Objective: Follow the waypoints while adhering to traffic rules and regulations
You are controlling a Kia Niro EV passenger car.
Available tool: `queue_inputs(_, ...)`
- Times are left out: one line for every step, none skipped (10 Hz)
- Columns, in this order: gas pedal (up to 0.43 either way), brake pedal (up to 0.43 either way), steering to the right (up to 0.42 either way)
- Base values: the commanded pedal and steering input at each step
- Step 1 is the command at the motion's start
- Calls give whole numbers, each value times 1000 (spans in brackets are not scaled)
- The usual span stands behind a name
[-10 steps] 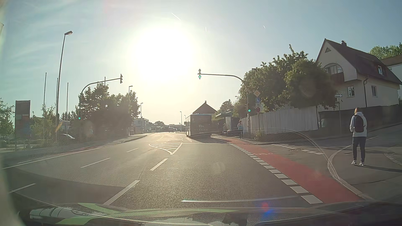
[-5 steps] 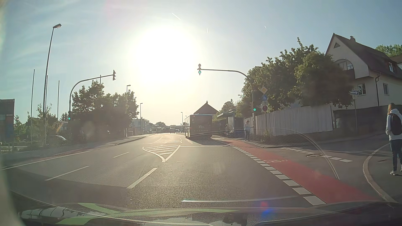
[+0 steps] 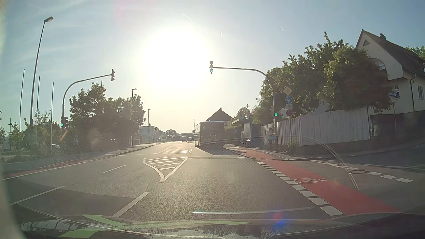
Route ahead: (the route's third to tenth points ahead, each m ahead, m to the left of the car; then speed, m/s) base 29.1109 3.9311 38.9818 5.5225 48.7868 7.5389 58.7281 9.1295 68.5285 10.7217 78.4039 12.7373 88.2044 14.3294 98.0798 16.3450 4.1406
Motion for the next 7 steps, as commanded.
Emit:
queue_inputs(47, 0, -18)
queue_inputs(67, 0, -19)
queue_inputs(79, 0, -19)
queue_inputs(98, 0, -18)
queue_inputs(98, 0, -18)
queue_inputs(98, 0, -19)
queue_inputs(98, 0, -19)
